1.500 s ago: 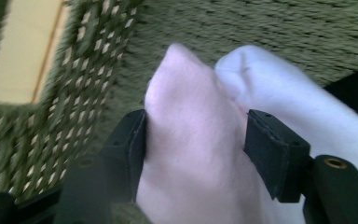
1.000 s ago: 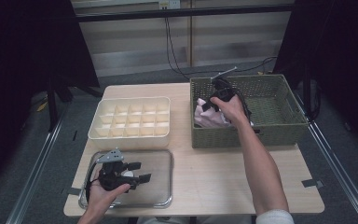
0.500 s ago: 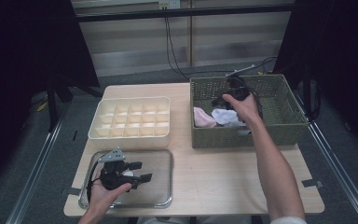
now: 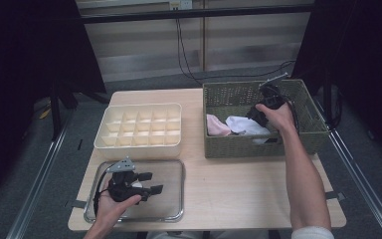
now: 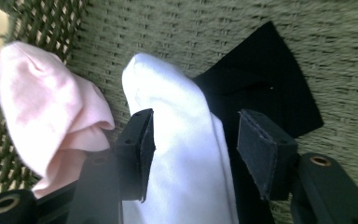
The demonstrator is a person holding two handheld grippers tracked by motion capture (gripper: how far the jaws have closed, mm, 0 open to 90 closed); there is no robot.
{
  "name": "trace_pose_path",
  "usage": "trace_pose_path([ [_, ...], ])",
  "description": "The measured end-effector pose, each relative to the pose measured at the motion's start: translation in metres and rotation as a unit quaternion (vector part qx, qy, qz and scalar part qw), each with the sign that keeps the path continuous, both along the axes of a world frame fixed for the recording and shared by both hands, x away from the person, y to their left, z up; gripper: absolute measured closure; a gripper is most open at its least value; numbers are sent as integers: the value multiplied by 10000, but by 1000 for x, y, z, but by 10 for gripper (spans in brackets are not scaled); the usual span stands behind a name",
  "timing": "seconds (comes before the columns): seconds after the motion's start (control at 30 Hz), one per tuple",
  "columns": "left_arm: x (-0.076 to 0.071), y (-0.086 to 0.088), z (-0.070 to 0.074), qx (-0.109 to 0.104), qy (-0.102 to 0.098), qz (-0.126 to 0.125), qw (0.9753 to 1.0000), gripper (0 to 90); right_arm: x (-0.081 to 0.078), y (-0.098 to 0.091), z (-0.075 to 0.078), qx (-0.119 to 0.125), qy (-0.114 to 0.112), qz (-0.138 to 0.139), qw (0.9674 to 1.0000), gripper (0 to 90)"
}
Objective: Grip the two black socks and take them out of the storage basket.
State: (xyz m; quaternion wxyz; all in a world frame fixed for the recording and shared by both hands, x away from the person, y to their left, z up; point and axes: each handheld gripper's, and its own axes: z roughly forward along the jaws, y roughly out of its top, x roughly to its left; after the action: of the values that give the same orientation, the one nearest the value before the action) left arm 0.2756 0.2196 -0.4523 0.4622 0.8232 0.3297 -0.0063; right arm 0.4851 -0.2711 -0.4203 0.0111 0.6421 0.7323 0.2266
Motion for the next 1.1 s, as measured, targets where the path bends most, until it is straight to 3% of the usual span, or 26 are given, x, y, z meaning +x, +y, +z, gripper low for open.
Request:
trace_pose_path([
  [0.17,-1,2,0,3,-7,34,10000,294,9,12,-9,-355,137,94,9992,483],
  [0.23,-1,3,0,2,-6,53,10000,294,9,13,-10,-354,172,111,9992,483],
  [0.37,-1,2,-1,-4,18,30,10000,292,14,15,-22,-588,487,0,9971,474],
  [0.47,-1,2,-1,-15,27,30,10000,290,15,14,-24,-548,583,-71,9968,500],
  [0.53,-2,2,0,-14,3,33,10000,290,15,14,-26,-449,678,34,9967,536],
  [0.6,-1,3,0,-17,-6,39,10000,289,16,14,-26,-312,724,150,9968,692],
  [0.63,-1,3,0,-34,3,55,10000,289,16,14,-26,-312,724,150,9968,692],
  [0.7,0,3,0,-10,4,61,10000,288,15,15,-22,-280,630,133,9975,823],
  [0.73,0,3,0,-10,4,61,10000,288,15,15,-22,-280,630,133,9975,823],
  [0.77,0,2,-1,-13,21,41,10000,289,14,14,-16,-128,446,87,9989,868],
  [0.83,0,0,-1,-3,23,45,10000,288,13,15,-14,-25,365,63,9993,872],
  [0.97,0,-2,-1,26,9,-6,10000,288,14,28,-2,572,26,200,9982,878],
  [1.03,0,-2,-1,11,16,-2,10000,288,14,32,-1,555,-36,236,9982,878],
  [1.1,0,-2,-2,42,25,-4,10000,288,17,44,9,668,-274,416,9965,878],
])
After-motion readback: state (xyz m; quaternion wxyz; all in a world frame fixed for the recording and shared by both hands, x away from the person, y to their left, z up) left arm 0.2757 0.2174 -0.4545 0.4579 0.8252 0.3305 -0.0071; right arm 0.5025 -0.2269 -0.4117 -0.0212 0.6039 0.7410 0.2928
